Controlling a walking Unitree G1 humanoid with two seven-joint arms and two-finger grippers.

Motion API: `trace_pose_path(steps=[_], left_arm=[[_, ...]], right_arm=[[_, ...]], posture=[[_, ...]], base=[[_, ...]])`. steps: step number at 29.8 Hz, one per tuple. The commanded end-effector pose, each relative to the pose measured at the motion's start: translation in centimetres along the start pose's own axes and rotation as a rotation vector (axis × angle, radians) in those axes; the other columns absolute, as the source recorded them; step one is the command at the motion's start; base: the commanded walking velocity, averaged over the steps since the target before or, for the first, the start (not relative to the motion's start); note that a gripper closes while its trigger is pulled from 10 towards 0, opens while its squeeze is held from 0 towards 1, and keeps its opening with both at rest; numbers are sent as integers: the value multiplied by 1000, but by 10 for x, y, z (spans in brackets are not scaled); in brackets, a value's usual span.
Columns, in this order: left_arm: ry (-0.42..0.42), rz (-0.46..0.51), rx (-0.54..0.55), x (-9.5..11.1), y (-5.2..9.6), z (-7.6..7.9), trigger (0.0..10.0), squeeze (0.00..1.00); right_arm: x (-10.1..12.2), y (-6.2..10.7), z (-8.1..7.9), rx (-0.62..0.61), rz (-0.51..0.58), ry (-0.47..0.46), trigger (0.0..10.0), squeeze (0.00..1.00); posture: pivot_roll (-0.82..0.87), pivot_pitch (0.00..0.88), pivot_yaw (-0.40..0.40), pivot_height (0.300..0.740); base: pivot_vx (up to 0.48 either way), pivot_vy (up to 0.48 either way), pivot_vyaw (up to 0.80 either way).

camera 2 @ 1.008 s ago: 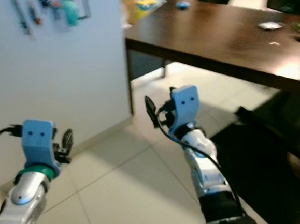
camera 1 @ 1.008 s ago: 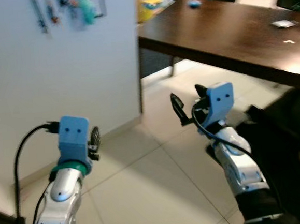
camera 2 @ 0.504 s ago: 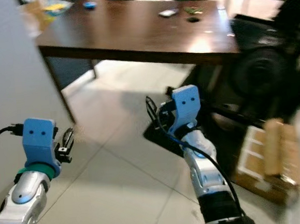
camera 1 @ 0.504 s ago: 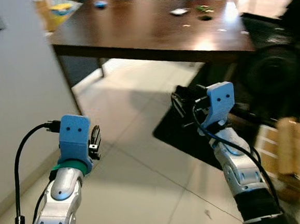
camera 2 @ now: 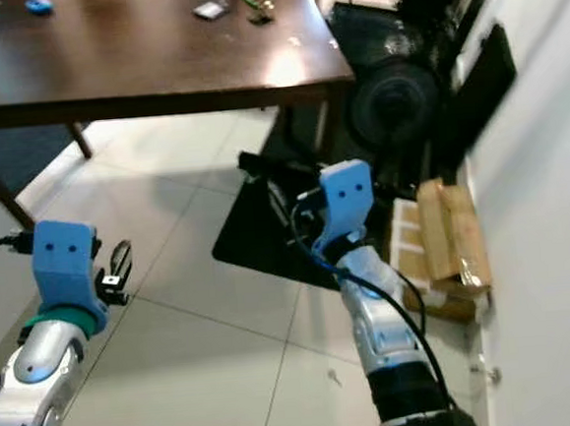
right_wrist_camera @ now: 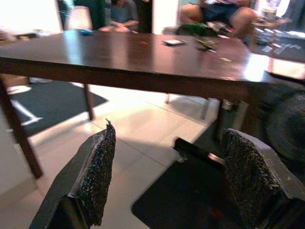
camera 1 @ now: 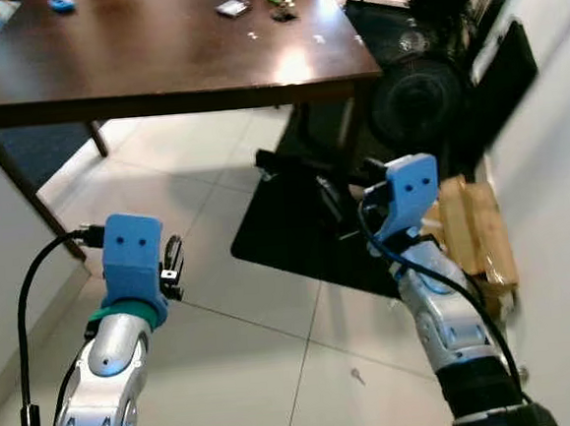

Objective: Hang keys on a hook

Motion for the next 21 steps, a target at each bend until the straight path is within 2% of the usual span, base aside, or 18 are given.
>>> trace_pose_path(steps=[1,12,21], left_arm=[[-29,-14,4,-7,1,1,10000,0],[-47,-5,1,-8,-2,1,10000,0],[-68,3,5,-8,-5,2,10000,0]], right_arm=[[-6,3,2,-8,-15,4,10000,0],[-10,0,0,-7,-25,6,10000,0],[-11,-2,-2,-4,-23,12,10000,0]], posture=[[-39,64,77,740],[-38,48,79,740],[-35,45,77,740]], base=[[0,0,-800],[0,0,-800],[40,0,0]])
Point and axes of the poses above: a point about 5 cm out from each wrist's last joint towards the gripper, its own y axis pointing back from the gripper into the wrist, its own x axis along the axis of the wrist's last joint, z = x × y, the point moved 4 cm from there along -y, pointing out of the wrist towards the gripper, and after that the axes turned 1 degree about -y, right-handed, at the moved point
